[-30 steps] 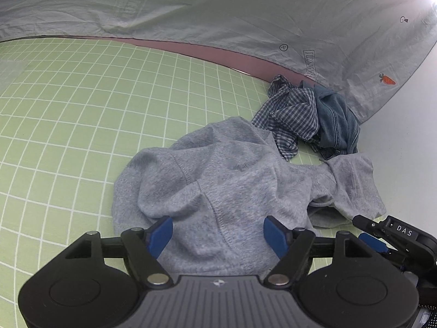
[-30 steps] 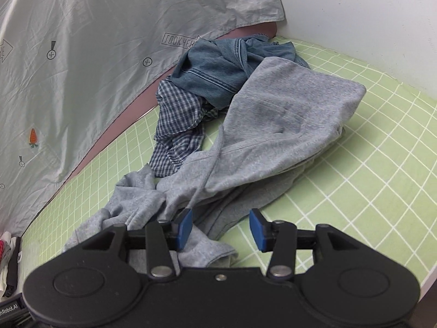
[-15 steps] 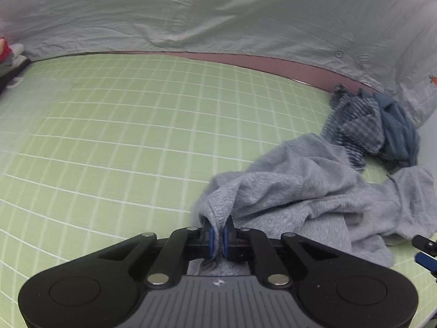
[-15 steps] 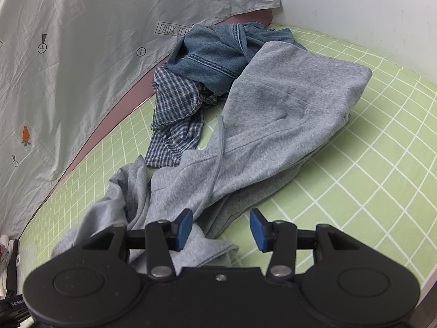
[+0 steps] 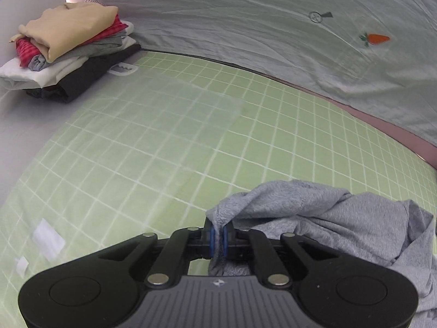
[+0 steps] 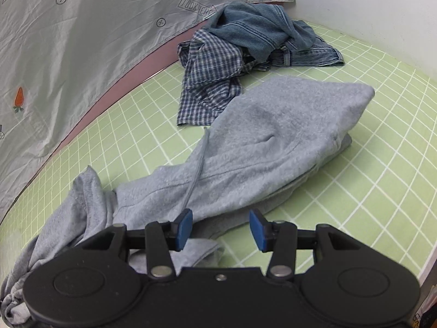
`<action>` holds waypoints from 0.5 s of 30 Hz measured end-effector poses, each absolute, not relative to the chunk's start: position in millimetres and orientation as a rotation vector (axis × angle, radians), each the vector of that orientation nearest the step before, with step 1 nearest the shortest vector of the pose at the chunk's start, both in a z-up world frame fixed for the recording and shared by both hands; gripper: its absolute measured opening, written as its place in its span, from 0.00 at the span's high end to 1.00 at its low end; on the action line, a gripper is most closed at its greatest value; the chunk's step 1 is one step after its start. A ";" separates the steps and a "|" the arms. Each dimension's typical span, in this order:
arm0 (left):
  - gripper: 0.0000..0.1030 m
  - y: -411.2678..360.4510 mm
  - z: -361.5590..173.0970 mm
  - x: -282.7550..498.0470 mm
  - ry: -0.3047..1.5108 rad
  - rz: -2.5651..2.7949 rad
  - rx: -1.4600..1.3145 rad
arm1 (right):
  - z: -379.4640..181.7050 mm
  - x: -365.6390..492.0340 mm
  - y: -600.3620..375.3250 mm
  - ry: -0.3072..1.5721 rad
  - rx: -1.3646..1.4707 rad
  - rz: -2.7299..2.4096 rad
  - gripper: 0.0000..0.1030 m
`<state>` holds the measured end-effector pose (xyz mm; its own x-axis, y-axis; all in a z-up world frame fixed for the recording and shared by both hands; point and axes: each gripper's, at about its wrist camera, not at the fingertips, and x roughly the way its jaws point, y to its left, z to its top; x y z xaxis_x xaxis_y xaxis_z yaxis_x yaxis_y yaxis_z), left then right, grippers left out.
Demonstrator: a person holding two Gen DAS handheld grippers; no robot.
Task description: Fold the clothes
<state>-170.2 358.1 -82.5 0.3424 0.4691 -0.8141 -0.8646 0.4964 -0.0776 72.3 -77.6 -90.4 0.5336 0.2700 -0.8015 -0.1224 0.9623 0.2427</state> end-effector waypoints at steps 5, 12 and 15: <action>0.93 460.7 -71.2 -199.4 0.776 1.068 -0.474 | -85.4 51.6 -23.4 0.982 0.099 0.250 0.54; 0.82 551.3 -62.0 -233.2 0.698 1.210 -0.571 | -83.5 42.5 20.5 0.973 -0.024 0.263 0.53; 0.58 536.9 -65.5 -245.3 0.674 1.158 -0.635 | -86.2 38.5 28.4 0.973 -0.066 0.264 0.49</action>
<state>-245.3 537.0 -65.5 0.2551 0.6001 -0.7582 -0.9556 0.2762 -0.1029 38.5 28.4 -86.2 0.5336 0.1916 -0.8237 -0.2504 0.9661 0.0625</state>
